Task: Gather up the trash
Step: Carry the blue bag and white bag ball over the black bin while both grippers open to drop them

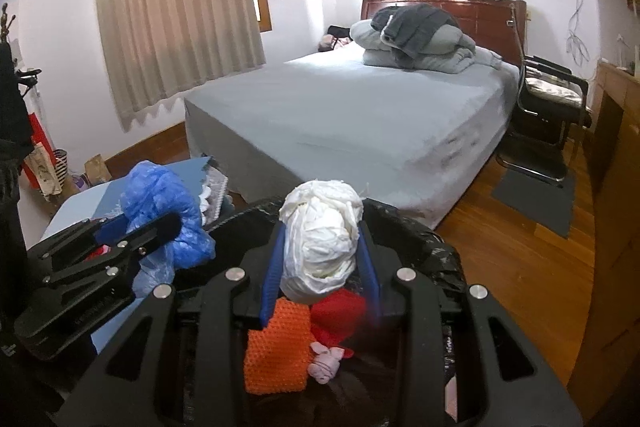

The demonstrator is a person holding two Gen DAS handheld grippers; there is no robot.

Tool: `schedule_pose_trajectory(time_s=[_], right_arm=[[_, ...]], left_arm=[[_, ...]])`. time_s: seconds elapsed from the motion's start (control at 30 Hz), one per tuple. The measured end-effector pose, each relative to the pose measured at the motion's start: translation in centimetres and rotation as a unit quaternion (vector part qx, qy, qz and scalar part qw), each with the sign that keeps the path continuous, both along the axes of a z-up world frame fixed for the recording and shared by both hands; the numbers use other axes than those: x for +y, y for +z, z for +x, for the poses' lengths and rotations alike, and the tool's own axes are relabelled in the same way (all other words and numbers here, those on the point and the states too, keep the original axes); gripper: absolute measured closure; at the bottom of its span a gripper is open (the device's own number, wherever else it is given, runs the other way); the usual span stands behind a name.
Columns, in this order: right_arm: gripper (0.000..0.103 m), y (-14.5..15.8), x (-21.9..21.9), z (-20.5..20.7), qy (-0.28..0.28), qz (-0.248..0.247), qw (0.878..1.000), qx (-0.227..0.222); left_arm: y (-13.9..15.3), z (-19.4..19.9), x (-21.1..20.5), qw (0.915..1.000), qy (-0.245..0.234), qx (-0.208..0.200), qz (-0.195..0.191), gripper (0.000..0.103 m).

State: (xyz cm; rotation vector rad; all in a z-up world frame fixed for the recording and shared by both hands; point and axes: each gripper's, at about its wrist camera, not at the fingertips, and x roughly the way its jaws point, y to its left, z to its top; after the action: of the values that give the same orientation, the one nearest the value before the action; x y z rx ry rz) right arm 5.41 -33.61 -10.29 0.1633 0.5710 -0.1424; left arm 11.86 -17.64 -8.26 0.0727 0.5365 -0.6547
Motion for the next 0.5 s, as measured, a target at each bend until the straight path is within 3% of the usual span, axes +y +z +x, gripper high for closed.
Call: schedule_pose_trajectory(time_s=[0.2,0.27,0.5], right_arm=[[0.064,-0.8,-0.9,0.4,-0.014,0.001,1.000,0.008],[0.056,-1.0,-1.3,0.6,-0.019,0.000,1.000,0.012],[0.019,-0.8,-1.6,0.4,-0.031,-0.006,1.000,0.002]], left_arm=[[-0.9,0.5,-1.2,0.9998,-0.014,0.011,0.005,0.061],[-1.1,0.7,-1.2,0.9997,-0.015,0.016,0.004,0.049],[-1.4,1.5,0.5,0.9997,0.006,0.024,0.003,0.032]])
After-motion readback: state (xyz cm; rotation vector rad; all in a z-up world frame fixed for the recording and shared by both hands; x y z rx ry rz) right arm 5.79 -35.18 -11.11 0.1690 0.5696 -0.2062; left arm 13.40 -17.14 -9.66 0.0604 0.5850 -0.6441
